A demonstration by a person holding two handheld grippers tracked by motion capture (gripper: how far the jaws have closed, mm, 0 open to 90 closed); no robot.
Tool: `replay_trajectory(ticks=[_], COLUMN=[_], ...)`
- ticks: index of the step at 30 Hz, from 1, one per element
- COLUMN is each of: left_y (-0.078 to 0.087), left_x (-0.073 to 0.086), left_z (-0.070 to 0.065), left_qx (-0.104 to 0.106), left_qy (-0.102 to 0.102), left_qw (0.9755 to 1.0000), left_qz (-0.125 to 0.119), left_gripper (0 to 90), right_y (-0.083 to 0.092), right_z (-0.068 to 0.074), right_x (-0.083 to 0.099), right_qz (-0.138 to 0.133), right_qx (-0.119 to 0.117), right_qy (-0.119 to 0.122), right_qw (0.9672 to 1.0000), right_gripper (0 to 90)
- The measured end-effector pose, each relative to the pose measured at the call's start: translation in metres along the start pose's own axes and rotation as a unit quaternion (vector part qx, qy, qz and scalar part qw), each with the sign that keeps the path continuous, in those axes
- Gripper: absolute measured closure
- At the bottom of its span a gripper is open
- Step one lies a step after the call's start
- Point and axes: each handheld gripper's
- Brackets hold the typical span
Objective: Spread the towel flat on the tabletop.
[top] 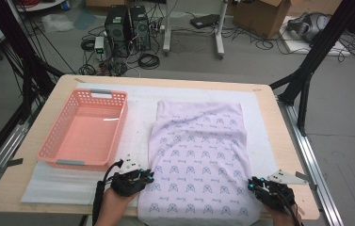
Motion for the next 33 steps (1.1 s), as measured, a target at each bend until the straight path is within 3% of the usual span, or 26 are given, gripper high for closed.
replay_trajectory(ticks=[2, 8, 13, 25, 30, 32, 33], left_y=[0.001, 0.008, 0.016, 0.027, 0.032, 0.032, 0.03], left_x=[0.0, 0.006, 0.011, 0.019, 0.023, 0.025, 0.025], left_z=[0.0, -0.001, -0.004, -0.012, -0.015, -0.014, -0.013], left_qx=[0.002, 0.013, 0.022, 0.025, 0.032, 0.034, 0.031], left_qy=[0.0, 0.025, 0.032, 0.031, 0.034, 0.041, 0.041], left_qw=[1.0, 0.9996, 0.9992, 0.9991, 0.9989, 0.9986, 0.9987], left_qz=[0.002, -0.003, -0.01, -0.01, -0.009, -0.007, -0.005], left_gripper=[86.1, 86.5, 86.5, 86.4, 85.9, 79.5, 67.5], right_y=[0.001, 0.006, 0.016, 0.028, 0.04, 0.043, 0.044], right_z=[0.002, 0.002, 0.003, 0.012, 0.013, 0.011, 0.01], right_x=[0.0, 0.005, 0.012, 0.021, 0.023, 0.025, 0.026], right_qz=[0.002, 0.0, 0.001, -0.004, -0.016, -0.014, -0.006], right_qx=[-0.009, -0.016, -0.022, -0.025, -0.026, -0.023, -0.02], right_qy=[0.0, -0.006, 0.002, 0.009, 0.0, -0.006, -0.009], right_qw=[1.0, 0.9999, 0.9997, 0.9996, 0.9995, 0.9996, 0.9997], right_gripper=[85.6, 86.3, 86.7, 86.7, 86.8, 86.7, 84.5])
Point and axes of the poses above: each handheld gripper's, and its own axes: y roughly backward along the jaws, x roughly out of its underside, z roughly to its left, and after that the axes turned 3 degrees about z, right-handed
